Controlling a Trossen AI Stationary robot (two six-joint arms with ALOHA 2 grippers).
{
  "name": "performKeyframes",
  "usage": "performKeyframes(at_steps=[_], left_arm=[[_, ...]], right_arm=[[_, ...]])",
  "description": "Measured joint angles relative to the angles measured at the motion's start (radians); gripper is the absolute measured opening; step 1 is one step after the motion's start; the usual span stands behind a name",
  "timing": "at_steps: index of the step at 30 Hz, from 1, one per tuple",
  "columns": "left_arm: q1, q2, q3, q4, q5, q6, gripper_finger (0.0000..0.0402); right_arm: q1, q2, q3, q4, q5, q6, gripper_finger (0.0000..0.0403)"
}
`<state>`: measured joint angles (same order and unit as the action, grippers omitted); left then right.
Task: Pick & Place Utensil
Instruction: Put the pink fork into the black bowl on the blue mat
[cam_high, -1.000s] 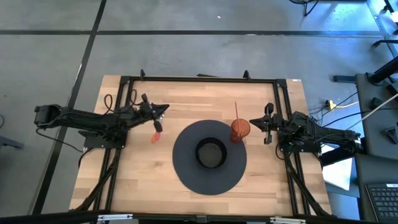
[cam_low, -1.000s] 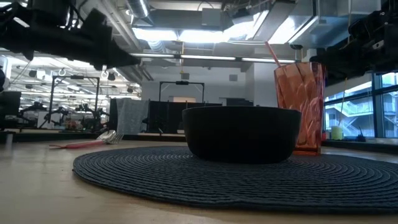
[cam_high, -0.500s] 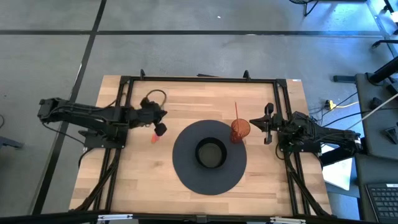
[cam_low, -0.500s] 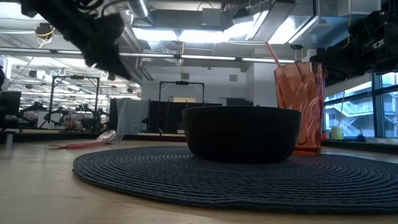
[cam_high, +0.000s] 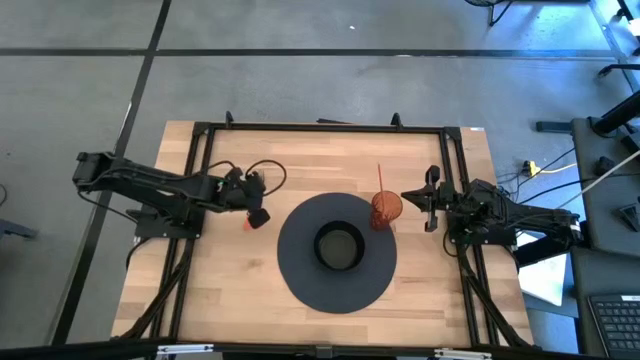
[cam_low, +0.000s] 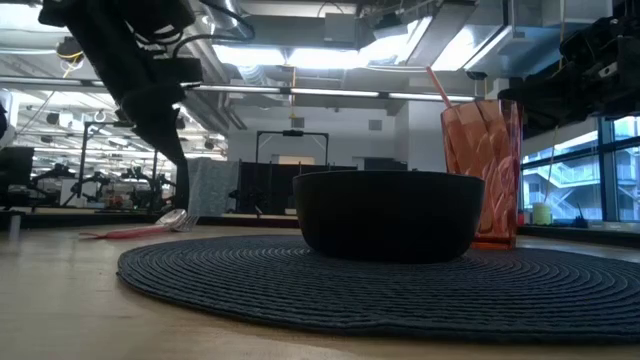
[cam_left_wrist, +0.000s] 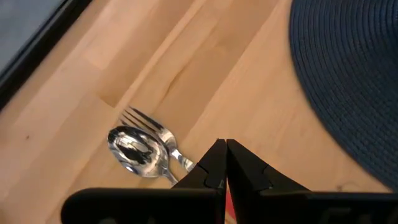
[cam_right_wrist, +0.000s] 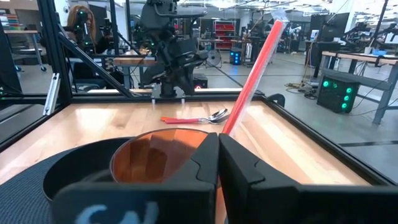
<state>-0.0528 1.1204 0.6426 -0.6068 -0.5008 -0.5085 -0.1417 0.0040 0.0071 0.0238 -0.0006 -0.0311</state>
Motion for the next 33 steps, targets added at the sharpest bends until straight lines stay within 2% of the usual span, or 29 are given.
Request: performKeyframes(at_steps=[3,7,11,17,24,29,33], left_arm=[[0.005,-0.001,0.0,-0.018,0.027,-0.124,0.0004],[0.048,0.016,0.0,-0.097,0.136,-0.285,0.0004],[0.053,0.063,0.0,-0.143,0.197,-0.305,0.0004],[0.07,0.139,0.0,-0.118,0.205,-0.283,0.0012],[0.104,0.193,0.0,-0.105,0.214,-0.256,0.0082],[0.123,0.213,0.0,-0.075,0.264,-0.234,0.0139],[0.134,0.22,0.0,-0.042,0.261,-0.224,0.0168]], right_arm=[[0.0,0.0,0.0,0.0,0.0,0.001,0.0011],[0.0,0.0,0.0,0.0,0.0,0.002,0.0011],[0.0,0.0,0.0,-0.001,0.0,0.004,0.0011],[0.0,0.0,0.0,-0.002,0.0,0.004,0.0011],[0.0,0.0,0.0,-0.003,-0.001,0.002,0.0011],[0.0,0.0,0.0,-0.003,-0.001,0.002,0.0011],[0.0,0.0,0.0,-0.003,-0.001,0.001,0.0011]])
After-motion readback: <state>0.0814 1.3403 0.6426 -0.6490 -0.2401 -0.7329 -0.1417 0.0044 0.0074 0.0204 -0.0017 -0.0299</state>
